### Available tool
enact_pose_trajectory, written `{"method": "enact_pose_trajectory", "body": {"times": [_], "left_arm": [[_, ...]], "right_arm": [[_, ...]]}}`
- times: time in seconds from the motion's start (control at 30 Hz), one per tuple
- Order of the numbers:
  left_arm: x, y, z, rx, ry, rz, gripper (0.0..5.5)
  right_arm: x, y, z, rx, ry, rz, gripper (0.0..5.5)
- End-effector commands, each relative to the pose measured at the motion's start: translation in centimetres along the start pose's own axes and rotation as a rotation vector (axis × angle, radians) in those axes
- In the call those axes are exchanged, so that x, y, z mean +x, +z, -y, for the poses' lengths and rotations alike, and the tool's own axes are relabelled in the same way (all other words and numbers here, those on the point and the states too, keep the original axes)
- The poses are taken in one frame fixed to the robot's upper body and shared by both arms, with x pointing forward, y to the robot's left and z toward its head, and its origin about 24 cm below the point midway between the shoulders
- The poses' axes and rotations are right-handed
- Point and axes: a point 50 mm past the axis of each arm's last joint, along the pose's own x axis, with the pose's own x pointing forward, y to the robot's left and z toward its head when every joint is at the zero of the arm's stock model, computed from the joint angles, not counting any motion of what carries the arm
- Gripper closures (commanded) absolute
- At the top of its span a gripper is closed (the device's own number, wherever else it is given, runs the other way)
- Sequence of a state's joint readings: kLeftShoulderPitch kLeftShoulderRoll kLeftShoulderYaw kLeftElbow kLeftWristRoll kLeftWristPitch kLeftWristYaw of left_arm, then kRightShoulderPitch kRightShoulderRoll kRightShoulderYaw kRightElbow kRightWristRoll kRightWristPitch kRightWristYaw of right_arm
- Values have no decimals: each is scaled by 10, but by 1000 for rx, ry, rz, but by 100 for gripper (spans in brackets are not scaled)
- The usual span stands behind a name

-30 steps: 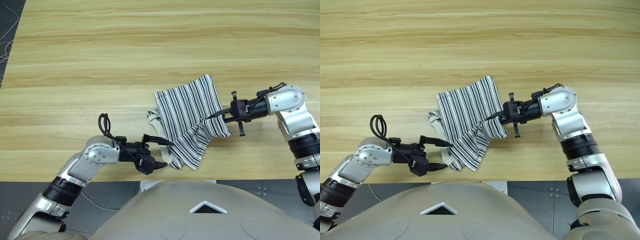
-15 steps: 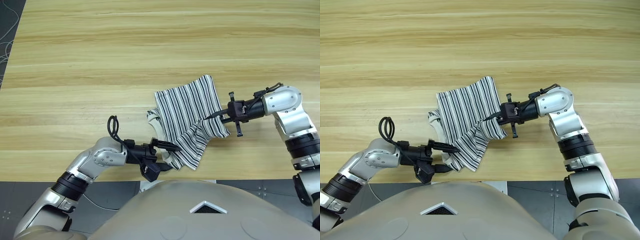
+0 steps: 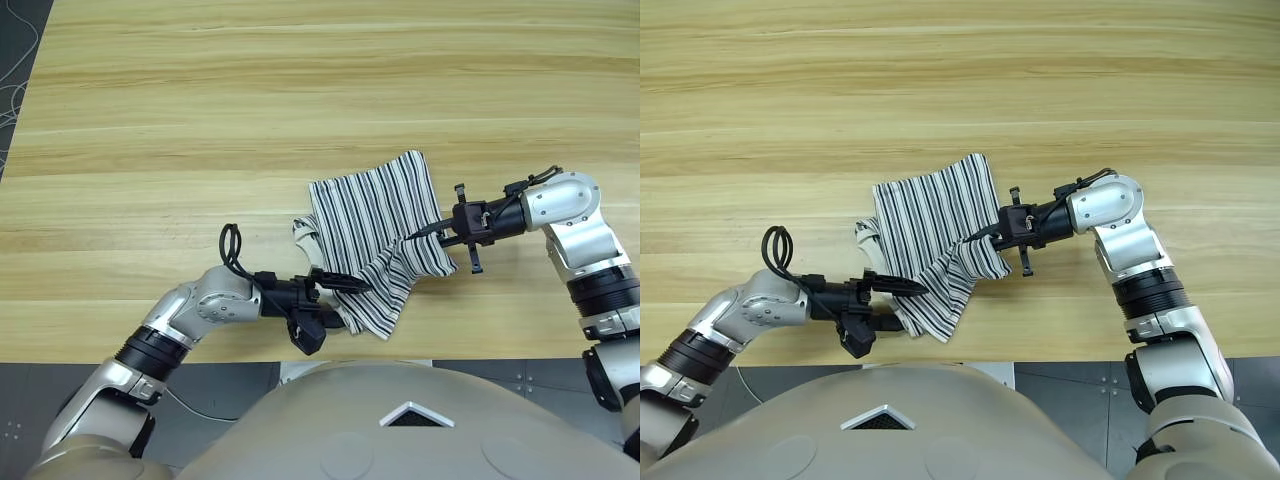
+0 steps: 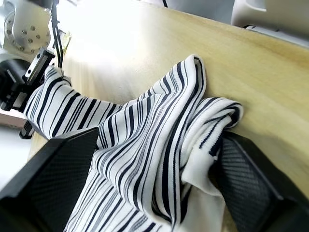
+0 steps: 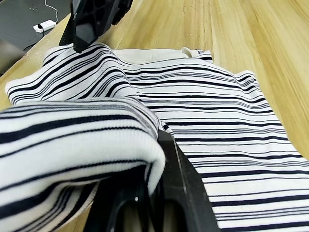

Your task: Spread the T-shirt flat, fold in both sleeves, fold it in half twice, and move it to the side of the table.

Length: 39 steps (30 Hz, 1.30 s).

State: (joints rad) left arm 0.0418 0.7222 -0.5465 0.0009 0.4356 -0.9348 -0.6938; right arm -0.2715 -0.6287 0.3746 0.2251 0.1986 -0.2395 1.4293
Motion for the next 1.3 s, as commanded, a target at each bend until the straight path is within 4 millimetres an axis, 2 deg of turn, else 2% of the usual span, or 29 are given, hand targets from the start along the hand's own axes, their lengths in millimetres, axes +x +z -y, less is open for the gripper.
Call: {"method": "enact_pose_trajectory", "body": {"times": [0.03,0.23,0.73,0.87,0.97,1.03,1.13,1.2,1.3], "left_arm": [[1,-5,15,-17,-114,-36,162],[2,-3,12,-16,-115,-30,281],[3,-3,12,-25,-120,-35,509],[0,-6,5,-31,-97,-56,525],[-10,-14,-21,-105,-1,-97,525],[-24,-15,-43,-213,81,-86,525],[-39,-19,-60,-341,160,-59,525],[-42,-21,-63,-408,188,-34,525],[-44,-26,-57,-464,178,-40,525]], "right_arm": [[1,5,4,-42,16,-11,540],[2,4,3,-43,18,-13,540],[4,3,3,-43,22,-13,540],[3,3,2,-39,19,-11,540],[2,1,0,-24,12,0,540],[0,0,-1,-5,-1,17,540],[-3,-1,-3,28,-21,48,540],[-5,-1,-4,45,-31,64,540],[-7,-3,-6,61,-39,69,540]]}}
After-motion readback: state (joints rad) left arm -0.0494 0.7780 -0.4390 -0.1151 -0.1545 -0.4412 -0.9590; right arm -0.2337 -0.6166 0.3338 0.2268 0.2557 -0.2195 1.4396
